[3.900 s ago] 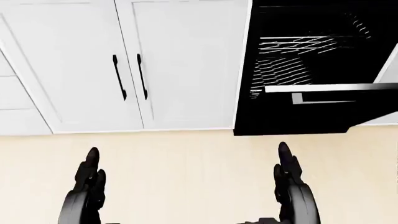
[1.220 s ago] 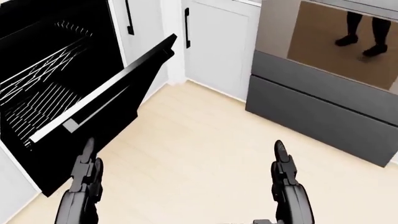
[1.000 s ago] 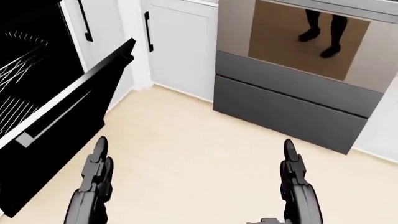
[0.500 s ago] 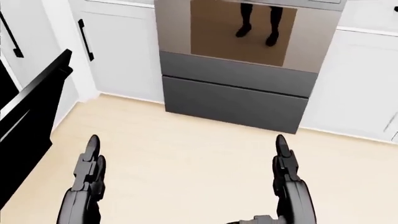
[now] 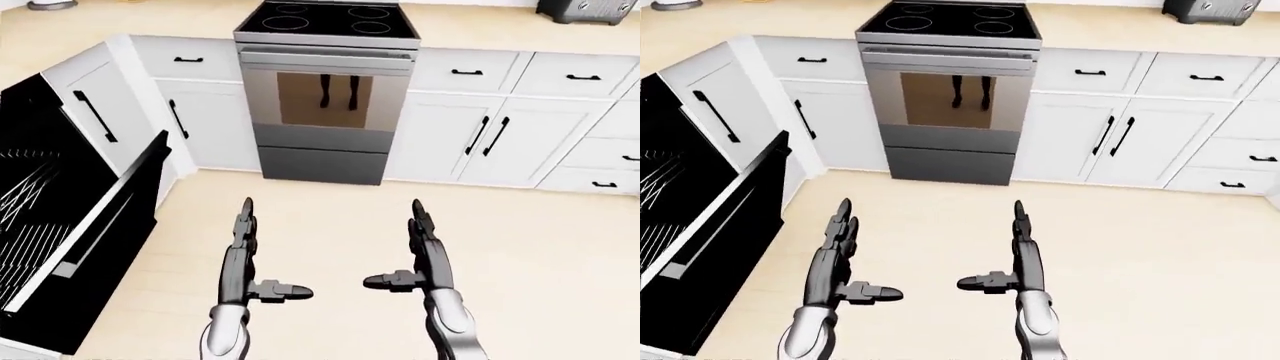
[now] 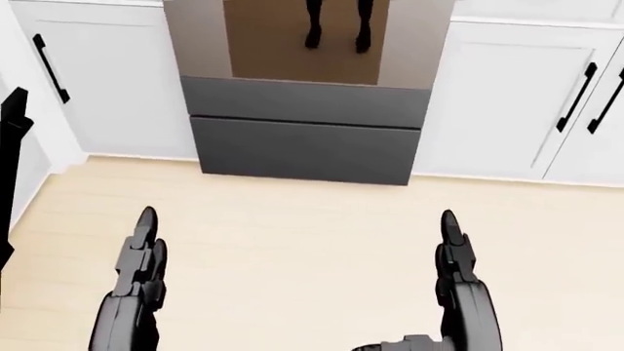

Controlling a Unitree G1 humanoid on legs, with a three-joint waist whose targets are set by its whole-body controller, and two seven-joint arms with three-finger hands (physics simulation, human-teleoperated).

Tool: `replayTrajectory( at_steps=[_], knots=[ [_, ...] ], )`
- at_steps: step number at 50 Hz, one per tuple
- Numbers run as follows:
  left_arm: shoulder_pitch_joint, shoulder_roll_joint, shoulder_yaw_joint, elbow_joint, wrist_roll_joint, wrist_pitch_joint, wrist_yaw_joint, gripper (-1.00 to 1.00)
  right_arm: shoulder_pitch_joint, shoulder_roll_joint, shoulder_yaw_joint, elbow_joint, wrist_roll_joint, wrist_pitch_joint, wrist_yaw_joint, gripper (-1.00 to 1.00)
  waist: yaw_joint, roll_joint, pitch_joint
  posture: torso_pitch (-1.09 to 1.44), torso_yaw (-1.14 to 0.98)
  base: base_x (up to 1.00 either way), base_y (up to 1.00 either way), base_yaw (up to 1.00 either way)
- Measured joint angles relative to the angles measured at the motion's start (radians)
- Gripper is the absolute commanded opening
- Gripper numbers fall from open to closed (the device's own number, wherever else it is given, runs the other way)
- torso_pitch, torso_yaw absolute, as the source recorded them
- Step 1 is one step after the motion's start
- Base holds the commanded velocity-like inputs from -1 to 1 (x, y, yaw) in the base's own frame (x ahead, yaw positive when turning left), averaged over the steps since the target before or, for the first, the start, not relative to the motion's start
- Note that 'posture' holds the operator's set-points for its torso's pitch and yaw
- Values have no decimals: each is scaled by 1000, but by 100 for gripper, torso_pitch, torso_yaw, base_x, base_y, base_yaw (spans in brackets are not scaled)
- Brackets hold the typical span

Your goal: Close the dishwasher door

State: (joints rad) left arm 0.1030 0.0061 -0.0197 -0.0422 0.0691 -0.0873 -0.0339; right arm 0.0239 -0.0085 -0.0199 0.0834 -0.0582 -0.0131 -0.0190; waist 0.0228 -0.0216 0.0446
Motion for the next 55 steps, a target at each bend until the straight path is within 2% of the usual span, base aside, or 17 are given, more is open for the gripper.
replayTrajectory(
  at_steps=[1, 2, 6, 15, 17, 19, 21, 25, 32, 34, 36, 38, 43, 45, 46, 50, 55],
  knots=[
    [1, 1, 2, -1, 0, -1, 0, 100, -2, 0, 2, -3, -1, -1, -1, 100, 4, -23, -4, 0, 0, 0, 0, 0],
    [0, -3, 2, 3, 0, -1, 0, 100, -5, -3, 4, -1, -2, -1, -2, 100, 4, -29, -4, 0, 0, 0, 0, 0],
    [11, -6, -11, 22, 1, 13, -4, 100, 7, -5, -2, 21, -8, 12, -4, 100, -5, -2, -8, 0, 0, 0, 0, 0],
    [6, -8, -10, 11, 1, 7, -3, 100, 8, -6, 1, 13, -22, 28, -10, 100, -25, 27, -25, 0, 0, 0, 4, 0],
    [4, -9, -15, 11, 1, 7, -5, 100, 9, -8, -5, 7, -22, 27, -13, 100, -27, 41, -28, 0, 0, 0, 11, 0],
    [2, -7, -14, 6, 1, 5, -5, 100, 8, -7, -5, -1, -22, 25, -14, 100, -24, 70, -26, 0, 0, 0, 11, 0],
    [3, 0, -1, 6, 1, 3, -3, 100, 9, 2, 7, 0, -22, 23, -13, 100, -18, 55, -14, 0, 0, 0, 11, 0],
    [11, 1, 9, 16, 1, 9, 5, 100, 9, 6, 23, 13, -23, 30, -5, 100, -17, 58, -18, 0, 0, 0, 15, 0],
    [5, -4, -4, 8, 3, -2, 2, 100, -1, 0, 12, 9, -21, 19, -8, 100, -21, -36, -11, 0, 0, 0, 23, 0],
    [6, -12, -19, 21, 4, 0, -1, 100, 1, -6, -2, 19, -19, 18, -10, 100, -34, -17, -5, 0, 0, 0, 23, 0],
    [13, -11, -28, 29, 6, 6, -6, 100, 10, -7, -8, 29, -18, 23, -13, 100, -40, -25, -11, 0, 0, 0, 23, 0],
    [15, -10, -24, 23, 7, 8, -6, 100, 12, -6, -6, 26, -17, 28, -14, 100, -40, -19, -15, 0, 0, 0, 23, 0],
    [9, -9, -18, -2, 5, -3, -3, 100, 6, -7, -1, 6, -17, 20, -12, 100, -39, 46, -6, 0, 0, 0, 23, 0],
    [11, -9, -19, -5, 4, -6, -4, 100, 6, -6, -1, 2, -17, 19, -12, 100, -37, 88, -12, 0, 0, 0, 23, 0],
    [10, -3, -16, -4, 4, -6, -4, 100, 4, 0, 2, 2, -17, 19, -12, 100, -32, 95, -19, 0, 0, 0, 23, 0],
    [20, 3, 11, 15, 2, 6, 4, 100, 12, 8, 28, 18, -16, 26, -1, 100, -14, 67, -15, 0, 0, 0, 23, 0],
    [17, 0, -3, 1, 2, 9, 1, 100, 7, 1, 9, 8, -16, 25, -4, 100, -20, 16, -9, 0, 0, 0, 20, 0]
  ],
)
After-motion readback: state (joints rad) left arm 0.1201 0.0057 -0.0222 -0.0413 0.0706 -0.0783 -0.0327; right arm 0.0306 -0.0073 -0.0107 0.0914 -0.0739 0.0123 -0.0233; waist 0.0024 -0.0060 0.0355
